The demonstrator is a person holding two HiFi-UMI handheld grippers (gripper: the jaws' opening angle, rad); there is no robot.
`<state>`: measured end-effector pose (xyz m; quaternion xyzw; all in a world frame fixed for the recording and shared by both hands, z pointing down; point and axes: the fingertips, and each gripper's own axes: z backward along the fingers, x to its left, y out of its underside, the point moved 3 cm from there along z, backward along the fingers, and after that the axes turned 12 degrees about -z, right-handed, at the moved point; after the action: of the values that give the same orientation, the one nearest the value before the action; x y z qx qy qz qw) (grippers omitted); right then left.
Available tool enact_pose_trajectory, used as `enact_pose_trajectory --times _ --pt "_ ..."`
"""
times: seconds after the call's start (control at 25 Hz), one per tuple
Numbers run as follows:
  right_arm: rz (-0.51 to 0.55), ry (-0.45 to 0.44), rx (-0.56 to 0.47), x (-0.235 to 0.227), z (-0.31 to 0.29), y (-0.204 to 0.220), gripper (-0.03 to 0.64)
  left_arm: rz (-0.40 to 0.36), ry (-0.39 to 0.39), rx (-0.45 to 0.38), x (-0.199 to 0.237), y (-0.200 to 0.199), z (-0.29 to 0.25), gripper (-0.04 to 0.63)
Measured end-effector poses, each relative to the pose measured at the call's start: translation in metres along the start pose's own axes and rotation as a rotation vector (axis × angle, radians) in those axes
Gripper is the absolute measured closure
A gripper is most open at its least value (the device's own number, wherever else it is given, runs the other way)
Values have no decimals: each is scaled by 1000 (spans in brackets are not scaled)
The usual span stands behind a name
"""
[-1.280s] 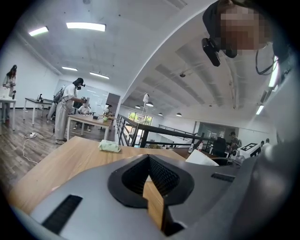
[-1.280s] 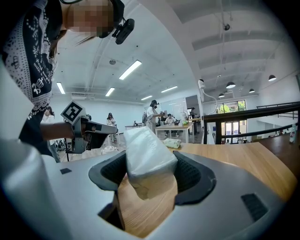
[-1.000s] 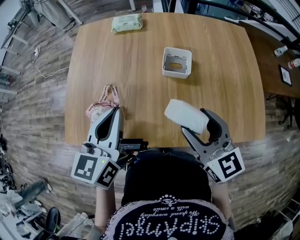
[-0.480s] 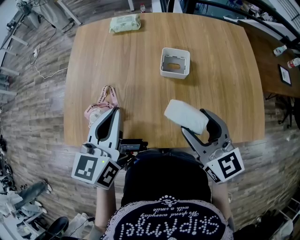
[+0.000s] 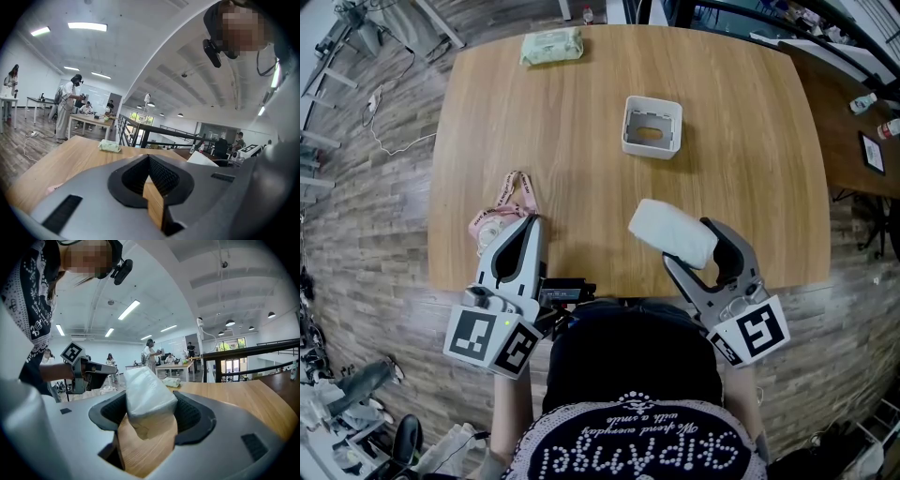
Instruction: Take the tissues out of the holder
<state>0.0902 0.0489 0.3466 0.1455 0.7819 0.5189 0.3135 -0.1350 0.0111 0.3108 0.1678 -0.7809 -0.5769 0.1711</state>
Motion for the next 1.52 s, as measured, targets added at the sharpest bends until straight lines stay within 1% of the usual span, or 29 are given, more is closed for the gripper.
enact_pose_trajectory --times 0.88,1.52 --pt "1 -12 8 0 -6 -4 310 5 -18 -6 5 -3 1 591" --pt "-18 -5 3 -2 -1 -2 310 3 -2 -14 -1 -2 0 591"
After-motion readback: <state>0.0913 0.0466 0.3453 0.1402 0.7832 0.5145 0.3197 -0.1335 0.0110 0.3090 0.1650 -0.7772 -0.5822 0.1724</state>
